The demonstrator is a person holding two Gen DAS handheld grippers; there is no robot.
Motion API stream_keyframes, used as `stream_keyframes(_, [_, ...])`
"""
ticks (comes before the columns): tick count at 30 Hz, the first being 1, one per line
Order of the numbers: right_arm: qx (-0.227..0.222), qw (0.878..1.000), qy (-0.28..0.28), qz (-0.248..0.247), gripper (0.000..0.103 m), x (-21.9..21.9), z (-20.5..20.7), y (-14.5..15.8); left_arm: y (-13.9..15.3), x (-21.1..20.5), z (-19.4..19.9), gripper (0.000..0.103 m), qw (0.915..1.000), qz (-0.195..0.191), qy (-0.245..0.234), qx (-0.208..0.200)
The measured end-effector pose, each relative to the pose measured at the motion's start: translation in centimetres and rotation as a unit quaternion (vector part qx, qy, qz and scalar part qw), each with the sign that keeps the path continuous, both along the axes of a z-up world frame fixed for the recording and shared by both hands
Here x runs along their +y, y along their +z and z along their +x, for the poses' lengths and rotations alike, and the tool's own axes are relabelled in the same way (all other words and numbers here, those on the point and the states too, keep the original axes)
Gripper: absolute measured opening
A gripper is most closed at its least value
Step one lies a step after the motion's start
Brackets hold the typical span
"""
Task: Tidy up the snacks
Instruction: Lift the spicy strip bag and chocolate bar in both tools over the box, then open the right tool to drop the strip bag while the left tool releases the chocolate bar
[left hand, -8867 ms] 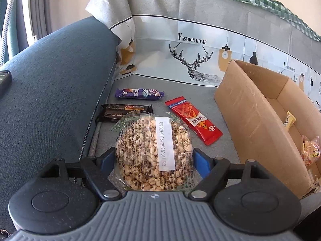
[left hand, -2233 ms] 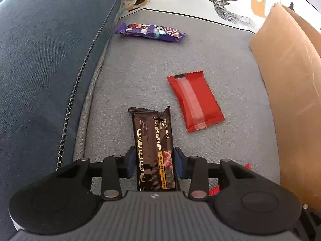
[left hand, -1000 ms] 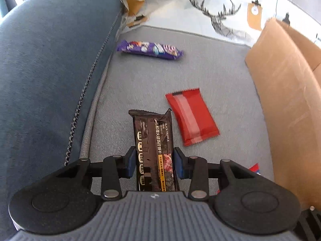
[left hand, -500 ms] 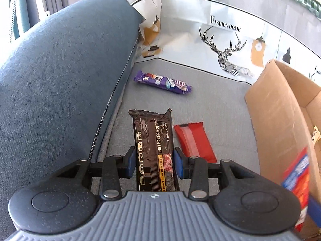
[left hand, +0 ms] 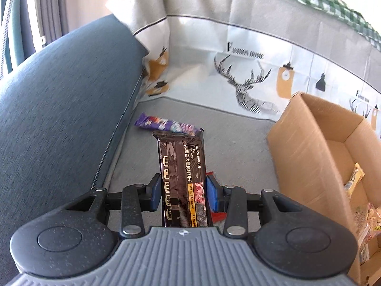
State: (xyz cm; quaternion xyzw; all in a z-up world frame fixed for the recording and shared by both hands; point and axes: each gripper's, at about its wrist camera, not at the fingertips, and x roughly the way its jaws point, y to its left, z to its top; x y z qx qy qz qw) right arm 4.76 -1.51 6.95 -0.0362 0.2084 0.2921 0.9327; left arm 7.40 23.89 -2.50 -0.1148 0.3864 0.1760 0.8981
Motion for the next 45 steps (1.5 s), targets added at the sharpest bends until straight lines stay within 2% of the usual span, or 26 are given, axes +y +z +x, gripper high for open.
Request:
stream_keyframes(4, [-0.024,0.999,-0.024,-0.013,0.047,-2.7,2.4,0.1,0.4,-1.0,0.6,0.043,0.9997,0.012,-0.015,-0.012])
stream_keyframes(10, [0.006,0.996,-0.090,0.004,0.047,-6.3,4.9,-1.3,0.8,-2.3,1.1,0.043,0.9989,0.020,-0.028,-0.032])
stream_keyframes(16, [0.012,0.993,-0.117,0.013,0.047,-8.7,5.5,-1.7,1.2,-3.6,1.9,0.043,0.9979,0.020,-0.030,-0.054])
stream_keyframes(21, [0.013,0.991,-0.134,0.001,0.047,-10.2,5.9,-1.9,2.0,-5.2,2.4,0.043,0.9950,0.024,-0.041,-0.088])
stream_keyframes(30, [0.010,0.988,-0.154,-0.015,0.047,-12.3,6.3,-2.5,3.7,-9.2,3.4,0.043,0.9855,0.027,-0.077,-0.149])
stream_keyframes(45, [0.012,0.985,-0.169,-0.036,0.047,-13.5,7.1,-3.0,4.9,-15.1,4.4,0.043,0.9649,0.009,-0.168,-0.202])
